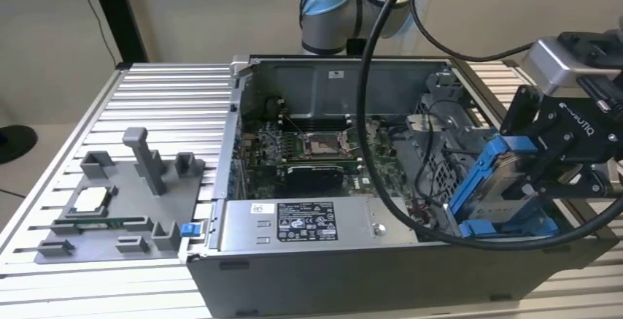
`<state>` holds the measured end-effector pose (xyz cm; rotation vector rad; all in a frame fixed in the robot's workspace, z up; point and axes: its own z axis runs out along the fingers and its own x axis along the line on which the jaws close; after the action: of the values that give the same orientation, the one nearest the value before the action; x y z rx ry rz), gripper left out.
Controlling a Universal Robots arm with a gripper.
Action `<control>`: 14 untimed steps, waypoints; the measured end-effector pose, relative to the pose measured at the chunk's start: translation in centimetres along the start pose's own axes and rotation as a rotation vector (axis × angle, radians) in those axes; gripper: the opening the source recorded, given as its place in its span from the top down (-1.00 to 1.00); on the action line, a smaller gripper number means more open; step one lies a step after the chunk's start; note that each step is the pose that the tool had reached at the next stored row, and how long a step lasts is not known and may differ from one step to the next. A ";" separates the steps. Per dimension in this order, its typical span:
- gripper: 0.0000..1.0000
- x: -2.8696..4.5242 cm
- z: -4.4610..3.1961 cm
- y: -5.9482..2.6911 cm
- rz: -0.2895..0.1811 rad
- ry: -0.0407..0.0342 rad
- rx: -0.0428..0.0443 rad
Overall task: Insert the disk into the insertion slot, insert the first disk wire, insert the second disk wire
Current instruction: 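Insert the disk into the insertion slot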
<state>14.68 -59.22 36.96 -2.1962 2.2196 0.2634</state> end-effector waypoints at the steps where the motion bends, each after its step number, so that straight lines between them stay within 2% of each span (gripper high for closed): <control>1: 1.00 0.03 0.18 -0.09 0.000 -0.0001 0.0000; 8: 1.00 0.03 0.41 -0.16 -0.001 -0.0037 0.0004; 9: -1.00 0.03 0.40 -0.16 -0.001 -0.0030 0.0001; 12: -1.00 -0.01 -0.06 -0.08 0.000 -0.0027 0.0000; 14: -1.00 -0.11 -0.91 0.02 0.000 -0.0026 0.0000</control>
<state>14.77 -59.22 37.87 -2.1949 2.2180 0.2661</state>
